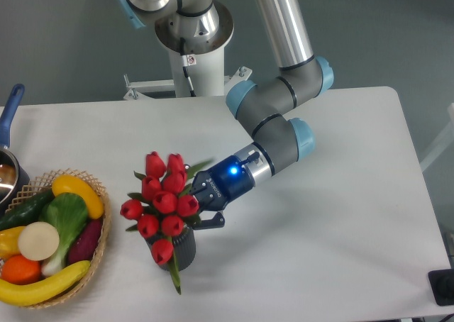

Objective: Insert the flowers into the vase
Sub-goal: 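Open the gripper to release the tulip bouquet in the vase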

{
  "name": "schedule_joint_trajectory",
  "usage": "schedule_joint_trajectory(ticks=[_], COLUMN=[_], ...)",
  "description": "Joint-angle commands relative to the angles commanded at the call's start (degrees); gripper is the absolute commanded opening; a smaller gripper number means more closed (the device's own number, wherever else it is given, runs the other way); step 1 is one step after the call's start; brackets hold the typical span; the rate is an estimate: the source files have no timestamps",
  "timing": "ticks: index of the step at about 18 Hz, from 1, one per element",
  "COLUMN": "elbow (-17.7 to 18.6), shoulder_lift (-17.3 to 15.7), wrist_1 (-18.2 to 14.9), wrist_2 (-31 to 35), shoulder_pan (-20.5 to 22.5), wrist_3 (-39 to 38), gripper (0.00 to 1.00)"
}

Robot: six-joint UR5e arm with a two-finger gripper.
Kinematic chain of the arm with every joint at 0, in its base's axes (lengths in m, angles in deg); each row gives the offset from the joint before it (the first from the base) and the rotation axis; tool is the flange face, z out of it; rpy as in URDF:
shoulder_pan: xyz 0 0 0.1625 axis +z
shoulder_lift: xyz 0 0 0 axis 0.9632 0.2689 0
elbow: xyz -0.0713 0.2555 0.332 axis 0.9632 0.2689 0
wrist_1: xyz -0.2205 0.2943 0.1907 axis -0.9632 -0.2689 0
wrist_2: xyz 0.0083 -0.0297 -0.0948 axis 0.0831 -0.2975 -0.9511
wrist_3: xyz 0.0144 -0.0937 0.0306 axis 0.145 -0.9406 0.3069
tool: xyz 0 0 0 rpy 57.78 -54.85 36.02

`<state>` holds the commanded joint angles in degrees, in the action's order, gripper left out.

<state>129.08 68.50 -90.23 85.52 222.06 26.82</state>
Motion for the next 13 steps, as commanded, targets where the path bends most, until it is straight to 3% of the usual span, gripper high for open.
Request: schedule_joint_trajectory(ticks=[6,9,11,13], elbow=[0.1,0.3,0.7,0.7], shoulder_lift=[-0.2,-0.4,-2.0,-4.5], wrist_1=[0.1,0.1,0.0,0.1], wrist_2=[0.0,0.0,0.3,6.9], shoulder_pan=[0.1,0.4,0.8,1.5], wrist_3=[0.1,0.9,1.1,1.9], gripper=[0.71,1.0,1.0,1.0])
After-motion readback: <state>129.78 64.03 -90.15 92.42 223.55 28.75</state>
